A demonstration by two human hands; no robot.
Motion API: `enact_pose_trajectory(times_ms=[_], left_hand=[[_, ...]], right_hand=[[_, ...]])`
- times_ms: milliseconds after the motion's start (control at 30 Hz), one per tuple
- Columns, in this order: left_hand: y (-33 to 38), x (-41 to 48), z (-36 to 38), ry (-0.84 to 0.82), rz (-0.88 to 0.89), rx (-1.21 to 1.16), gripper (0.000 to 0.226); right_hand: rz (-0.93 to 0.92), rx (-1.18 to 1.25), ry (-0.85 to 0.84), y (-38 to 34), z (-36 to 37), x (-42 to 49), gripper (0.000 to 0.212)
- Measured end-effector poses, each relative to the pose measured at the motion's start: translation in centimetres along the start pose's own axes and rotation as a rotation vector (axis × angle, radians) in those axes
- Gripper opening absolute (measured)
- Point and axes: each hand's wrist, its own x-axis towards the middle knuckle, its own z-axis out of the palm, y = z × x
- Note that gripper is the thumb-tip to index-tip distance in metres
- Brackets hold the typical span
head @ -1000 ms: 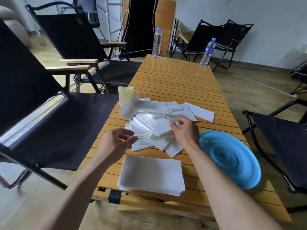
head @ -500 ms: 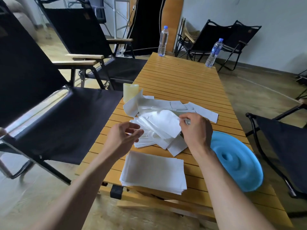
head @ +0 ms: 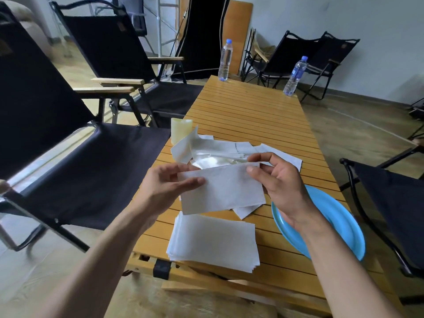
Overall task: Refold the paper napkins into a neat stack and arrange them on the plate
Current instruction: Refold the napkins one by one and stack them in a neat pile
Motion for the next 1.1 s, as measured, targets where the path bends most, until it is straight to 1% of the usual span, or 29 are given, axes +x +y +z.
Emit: enact_pose_trajectory(times_ms=[100, 167, 233, 333, 400, 467, 533, 600, 733, 800, 867, 933, 1000, 1067, 1100], left_hand=[[0.0, -0.2, 0.1, 0.074, -0.012, 0.016, 0.04], [0.1, -0.3, 0.0, 0.076, -0.008, 0.023, 0.035], [0.2, -0.3, -0.1, 0.065, -0.012, 0.02, 0.026], [0.2, -0.3, -0.7, 0.014, -0.081, 0.052, 0.021], [-0.1, -0.2, -1.4, -0.065, -0.181, 0.17, 0.017], [-0.4, -0.2, -1.9, -0.131, -0.273, 0.304, 0.012], [-0.8, -0.2, -2.0, -0.151, -0.312, 0.391, 0.012], [-1.3, -0.1, -1.8, -0.138, -0.322, 0.462, 0.016], [-2.0, 0.0, -1.5, -0.117, -0.358, 0.603, 0.027], [-2.3, 0.1, -1.3, -0.117, -0.36, 0.659, 0.029], [-2.5, 0.1, -1.1, -0.11, -0.352, 0.683, 0.029], [-2.5, 0.3, -1.1, -0.092, -0.34, 0.692, 0.03], [-2.4, 0.4, -1.1, -0.059, -0.31, 0.695, 0.033], [-2.3, 0.5, -1.1, -0.006, -0.242, 0.673, 0.034], [-2.3, 0.5, -1.0, 0.018, -0.199, 0.655, 0.033]], right_hand=[[0.066, 0.042, -0.014, -0.2, -0.5, 0.1, 0.027], [0.11, 0.025, -0.007, -0.2, -0.7, 0.1, 0.03], [0.2, -0.014, -0.031, -0.1, -0.8, 0.0, 0.034], [0.357, -0.135, -0.094, 0.0, -1.4, -0.4, 0.032], [0.472, -0.241, -0.199, 0.0, -1.9, -0.8, 0.029], [0.57, -0.345, -0.298, 0.1, -1.9, -1.2, 0.036], [0.643, -0.451, -0.361, 0.4, -1.5, -1.5, 0.045], [0.689, -0.544, -0.408, 0.7, -1.0, -1.5, 0.044], [0.724, -0.642, -0.414, 1.2, -0.7, -1.2, 0.046], [0.722, -0.697, -0.427, 1.5, -0.7, -1.2, 0.043], [0.691, -0.807, -0.429, 1.8, -0.8, -1.2, 0.041], [0.615, -0.911, -0.371, 2.1, -1.0, -1.0, 0.046], [0.46, -0.922, -0.226, 2.5, -1.0, -0.5, 0.045], [0.22, -0.867, -0.053, 3.2, -0.5, 0.2, 0.039], [0.105, -0.877, 0.004, 3.7, -0.1, 0.6, 0.036]])
